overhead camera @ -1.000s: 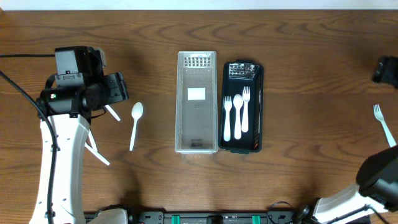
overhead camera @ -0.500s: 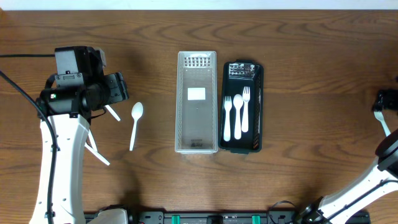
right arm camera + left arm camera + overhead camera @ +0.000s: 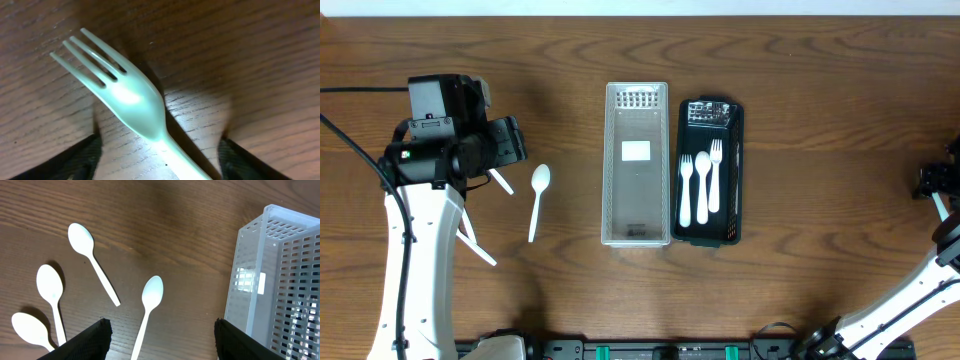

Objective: Pack container
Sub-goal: 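Move the right gripper to the last white fork and grasp it, then carry the fork into the black caddy and release it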

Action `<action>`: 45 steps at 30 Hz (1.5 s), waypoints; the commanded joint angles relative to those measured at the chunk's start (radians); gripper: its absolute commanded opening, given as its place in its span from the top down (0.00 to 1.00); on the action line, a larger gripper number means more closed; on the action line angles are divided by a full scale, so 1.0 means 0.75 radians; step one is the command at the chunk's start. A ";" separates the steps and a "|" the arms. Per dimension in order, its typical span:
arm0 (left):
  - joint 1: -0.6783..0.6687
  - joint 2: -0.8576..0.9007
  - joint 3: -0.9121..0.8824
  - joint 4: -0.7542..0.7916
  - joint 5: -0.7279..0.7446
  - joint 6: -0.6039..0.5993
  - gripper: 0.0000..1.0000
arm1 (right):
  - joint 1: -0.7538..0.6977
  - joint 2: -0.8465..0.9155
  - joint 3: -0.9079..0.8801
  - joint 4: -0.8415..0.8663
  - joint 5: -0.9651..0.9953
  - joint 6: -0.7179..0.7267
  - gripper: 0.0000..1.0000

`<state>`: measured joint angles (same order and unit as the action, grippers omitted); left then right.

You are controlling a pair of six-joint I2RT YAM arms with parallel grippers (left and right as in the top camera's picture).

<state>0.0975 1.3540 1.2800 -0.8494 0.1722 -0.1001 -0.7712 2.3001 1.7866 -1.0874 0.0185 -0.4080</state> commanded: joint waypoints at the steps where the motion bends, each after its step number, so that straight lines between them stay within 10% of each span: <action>1: 0.003 -0.003 0.024 -0.003 -0.012 0.017 0.32 | -0.005 0.068 -0.009 -0.006 -0.065 0.005 0.38; 11: 0.003 -0.003 0.024 -0.004 -0.012 0.017 0.32 | 0.001 0.068 -0.009 -0.015 -0.111 0.025 0.74; 45: 0.003 -0.003 0.024 -0.004 -0.012 0.017 0.32 | 0.166 -0.284 -0.007 -0.001 -0.225 0.158 0.99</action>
<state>0.0975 1.3540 1.2800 -0.8497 0.1726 -0.1001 -0.6937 2.2391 1.7775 -1.0931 -0.1040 -0.3462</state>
